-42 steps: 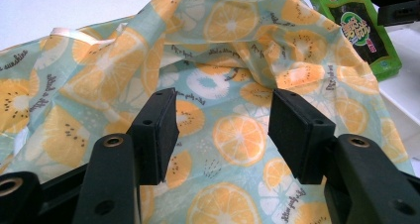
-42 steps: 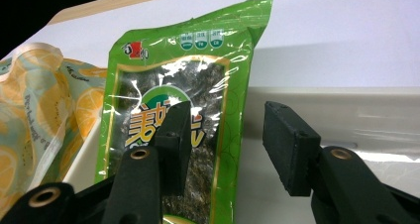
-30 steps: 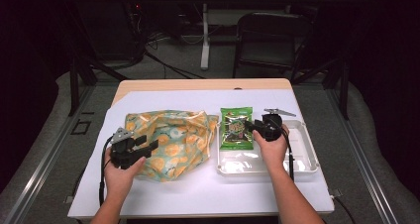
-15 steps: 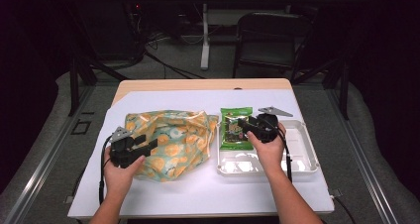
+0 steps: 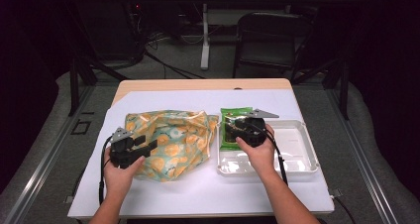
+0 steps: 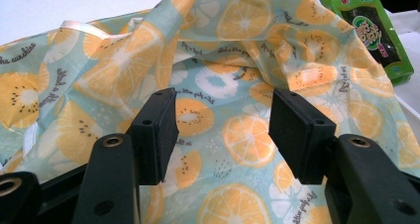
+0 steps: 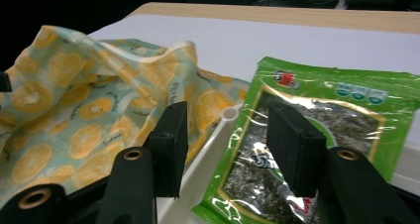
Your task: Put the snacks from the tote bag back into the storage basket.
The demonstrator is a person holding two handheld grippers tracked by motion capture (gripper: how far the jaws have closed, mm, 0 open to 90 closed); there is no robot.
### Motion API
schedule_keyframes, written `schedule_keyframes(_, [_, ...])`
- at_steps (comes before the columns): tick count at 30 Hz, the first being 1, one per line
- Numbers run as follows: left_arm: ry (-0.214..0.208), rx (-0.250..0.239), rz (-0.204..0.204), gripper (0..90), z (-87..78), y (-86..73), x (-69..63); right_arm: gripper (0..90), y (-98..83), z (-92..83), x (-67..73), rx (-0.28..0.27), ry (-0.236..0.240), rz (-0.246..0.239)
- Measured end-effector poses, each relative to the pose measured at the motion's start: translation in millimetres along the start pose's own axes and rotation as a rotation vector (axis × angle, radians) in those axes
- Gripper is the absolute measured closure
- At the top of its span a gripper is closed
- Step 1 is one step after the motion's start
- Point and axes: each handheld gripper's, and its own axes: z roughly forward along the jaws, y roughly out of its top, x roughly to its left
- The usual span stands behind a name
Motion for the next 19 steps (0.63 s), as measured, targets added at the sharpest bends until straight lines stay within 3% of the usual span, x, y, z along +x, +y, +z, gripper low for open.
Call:
schedule_keyframes(10, [0.006,0.004,-0.003,44.3,0.1,-1.3,2.6,49.8,-2.2,6.7,15.8,0.036,0.039,-0.06])
schedule_keyframes(19, [0.012,-0.005,-0.011,44.2,-1.6,-1.0,4.9,49.5,0.2,4.0,15.0,0.03,0.041,-0.059])
